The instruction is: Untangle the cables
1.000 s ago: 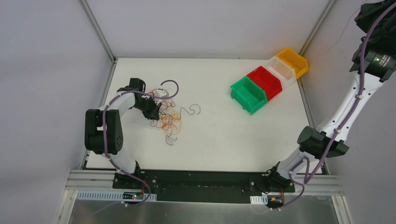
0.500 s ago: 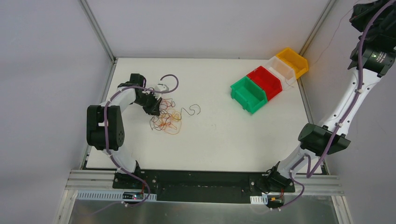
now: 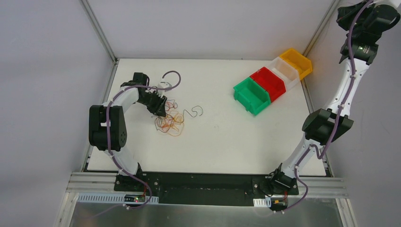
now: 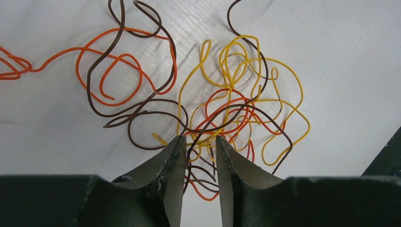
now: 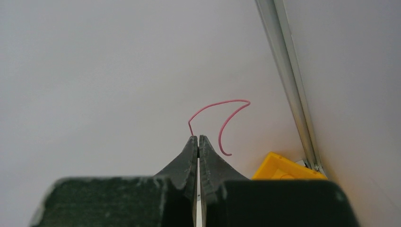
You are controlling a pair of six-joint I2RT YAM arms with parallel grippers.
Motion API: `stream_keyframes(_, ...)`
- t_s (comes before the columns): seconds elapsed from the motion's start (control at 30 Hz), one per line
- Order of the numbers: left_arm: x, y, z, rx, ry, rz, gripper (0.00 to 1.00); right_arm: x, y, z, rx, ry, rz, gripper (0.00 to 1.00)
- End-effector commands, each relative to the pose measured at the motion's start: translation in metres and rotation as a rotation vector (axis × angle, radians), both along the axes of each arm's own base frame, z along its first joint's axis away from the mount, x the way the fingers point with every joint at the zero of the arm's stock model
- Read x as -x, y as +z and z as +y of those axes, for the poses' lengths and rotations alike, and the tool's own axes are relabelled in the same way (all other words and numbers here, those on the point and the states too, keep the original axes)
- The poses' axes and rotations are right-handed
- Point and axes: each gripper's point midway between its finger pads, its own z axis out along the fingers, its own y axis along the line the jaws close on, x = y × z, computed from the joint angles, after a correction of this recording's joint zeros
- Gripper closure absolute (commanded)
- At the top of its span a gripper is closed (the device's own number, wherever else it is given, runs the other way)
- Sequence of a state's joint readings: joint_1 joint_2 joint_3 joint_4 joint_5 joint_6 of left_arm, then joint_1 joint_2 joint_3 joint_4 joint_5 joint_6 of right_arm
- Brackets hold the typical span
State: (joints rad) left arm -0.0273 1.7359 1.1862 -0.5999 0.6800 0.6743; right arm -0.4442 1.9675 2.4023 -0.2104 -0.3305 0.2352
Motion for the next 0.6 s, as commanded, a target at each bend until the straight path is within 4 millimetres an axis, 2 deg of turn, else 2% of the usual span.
stream_keyframes(0.0,0.0,0.008,-0.01,0.043,0.005,0.022,0.66,-0.013,0.036,-0.001,0.08,-0.021,-0.159,1.0)
stream_keyframes(0.23,-0.004,0.019,-0.012,0.06,0.044,0.02,0.5,-0.036,0.023,-0.024,0.147,-0.095,-0.204,1.0)
stream_keyframes(0.57,0.001,0.03,-0.013,0.065,0.084,0.019,0.48,-0.068,-0.006,-0.026,0.153,-0.089,-0.182,1.0)
